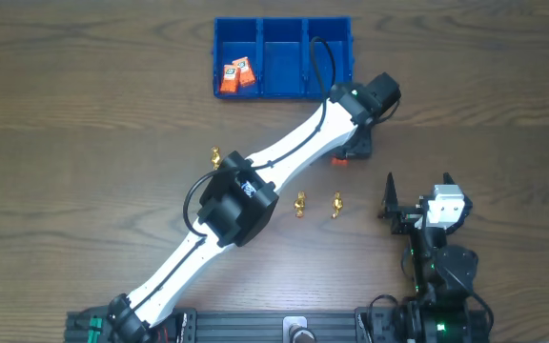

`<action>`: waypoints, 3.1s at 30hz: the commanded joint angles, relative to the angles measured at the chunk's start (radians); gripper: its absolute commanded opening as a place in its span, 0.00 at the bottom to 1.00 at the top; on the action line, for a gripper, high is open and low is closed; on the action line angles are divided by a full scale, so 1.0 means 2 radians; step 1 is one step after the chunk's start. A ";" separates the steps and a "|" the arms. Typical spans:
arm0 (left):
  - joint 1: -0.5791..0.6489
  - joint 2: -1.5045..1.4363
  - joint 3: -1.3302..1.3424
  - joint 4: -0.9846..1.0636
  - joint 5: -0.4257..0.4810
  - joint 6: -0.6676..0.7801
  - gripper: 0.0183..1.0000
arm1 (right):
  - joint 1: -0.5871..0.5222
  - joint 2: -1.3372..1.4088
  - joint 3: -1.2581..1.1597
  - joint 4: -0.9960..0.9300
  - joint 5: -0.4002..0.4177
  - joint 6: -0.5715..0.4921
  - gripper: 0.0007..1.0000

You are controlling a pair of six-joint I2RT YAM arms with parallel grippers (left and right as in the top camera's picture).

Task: Sort Candies Into Trays

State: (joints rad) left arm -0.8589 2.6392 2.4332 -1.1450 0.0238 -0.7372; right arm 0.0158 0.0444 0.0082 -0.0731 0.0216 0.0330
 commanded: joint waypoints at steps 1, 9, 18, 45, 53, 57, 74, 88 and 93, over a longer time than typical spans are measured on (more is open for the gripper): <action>0.000 0.011 -0.001 -0.001 0.001 -0.002 0.60 | -0.002 -0.003 0.000 -0.004 -0.001 -0.002 1.00; 0.000 0.012 -0.001 -0.001 0.001 -0.002 0.44 | -0.002 -0.003 0.000 -0.004 -0.001 -0.002 1.00; 0.002 0.010 0.011 0.004 -0.001 -0.002 0.35 | -0.002 -0.003 0.000 -0.004 -0.001 -0.002 1.00; 0.231 -0.135 0.029 0.037 -0.061 0.226 0.38 | -0.002 -0.003 0.000 -0.004 -0.001 -0.002 1.00; 0.240 -0.083 0.029 0.029 -0.044 0.236 0.38 | -0.002 -0.003 0.000 -0.004 -0.001 -0.002 1.00; 0.241 -0.079 0.028 0.025 -0.037 0.235 0.38 | -0.002 -0.003 0.000 -0.004 -0.001 -0.002 1.00; 0.254 -0.079 0.028 -0.003 -0.021 0.238 0.52 | -0.002 -0.003 0.000 -0.004 -0.001 -0.002 1.00; 0.277 -0.293 -0.117 0.142 -0.056 0.230 1.00 | -0.002 -0.003 0.000 -0.004 -0.001 -0.002 1.00; 0.282 -0.518 -0.367 0.337 -0.092 0.246 1.00 | -0.002 -0.003 0.000 -0.004 -0.001 -0.002 1.00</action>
State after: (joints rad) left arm -0.3023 1.9060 1.9453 -0.6060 -0.0780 -0.2722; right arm 0.0158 0.0448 0.0082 -0.0734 0.0219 0.0330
